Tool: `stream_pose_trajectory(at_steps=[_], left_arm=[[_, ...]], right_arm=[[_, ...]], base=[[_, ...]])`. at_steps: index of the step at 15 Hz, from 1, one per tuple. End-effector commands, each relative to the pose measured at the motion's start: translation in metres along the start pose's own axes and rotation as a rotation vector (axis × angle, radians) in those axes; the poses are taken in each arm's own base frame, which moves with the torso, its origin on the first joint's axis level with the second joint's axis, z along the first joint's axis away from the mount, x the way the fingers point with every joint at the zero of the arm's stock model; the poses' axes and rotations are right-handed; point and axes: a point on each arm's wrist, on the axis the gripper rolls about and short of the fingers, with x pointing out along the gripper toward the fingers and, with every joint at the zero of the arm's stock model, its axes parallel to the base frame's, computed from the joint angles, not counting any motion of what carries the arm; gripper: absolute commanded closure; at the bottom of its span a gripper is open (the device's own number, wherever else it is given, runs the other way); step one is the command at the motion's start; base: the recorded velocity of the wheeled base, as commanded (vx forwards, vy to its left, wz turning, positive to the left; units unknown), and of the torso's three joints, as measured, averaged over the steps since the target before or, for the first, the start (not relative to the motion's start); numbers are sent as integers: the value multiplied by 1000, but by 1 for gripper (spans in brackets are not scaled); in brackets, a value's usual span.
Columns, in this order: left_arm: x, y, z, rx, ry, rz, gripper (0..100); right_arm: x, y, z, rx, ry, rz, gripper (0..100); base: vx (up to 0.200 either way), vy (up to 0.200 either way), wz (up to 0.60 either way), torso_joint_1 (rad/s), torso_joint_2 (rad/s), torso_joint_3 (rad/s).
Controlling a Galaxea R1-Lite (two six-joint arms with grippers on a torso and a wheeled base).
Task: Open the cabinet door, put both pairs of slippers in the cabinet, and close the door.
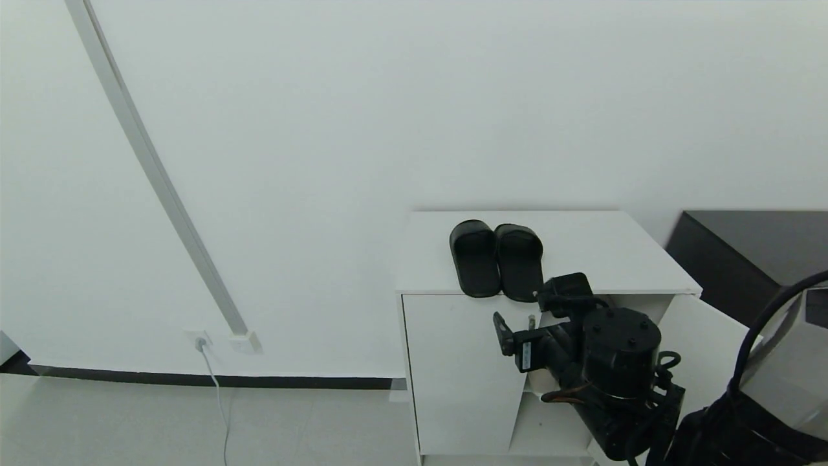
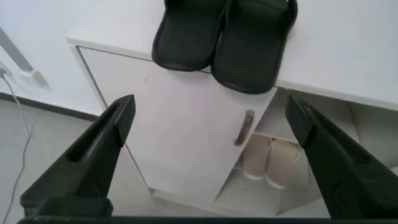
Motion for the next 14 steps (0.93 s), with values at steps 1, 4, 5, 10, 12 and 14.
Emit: stream_pose_trajectory(at_steps=[1,4,5,10,12,14], left_arm=[[0,0,0,2,1,0,100],[0,0,0,5,1,-1,100],[0,0,0,6,1,-1,100],[0,0,0,5,3,-1,100],[0,0,0,3,3,-3,100],[0,0,0,5,3,-4,100]], right_arm=[[18,7,20,37,5,-11,0],[16,8,59,125,127,-35,0],[19,9,64,145,129,-41,0],[28,14,51,134,158,-79,0],[30,14,46,130,171,-81,0],[33,16,40,134,162,-80,0]], base=[[0,0,0,100,-227,-105],[0,0,0,9,-19,-7],[0,0,0,0,0,0],[0,0,0,0,0,0],[200,0,0,2,0,-2],[200,0,0,0,0,2]])
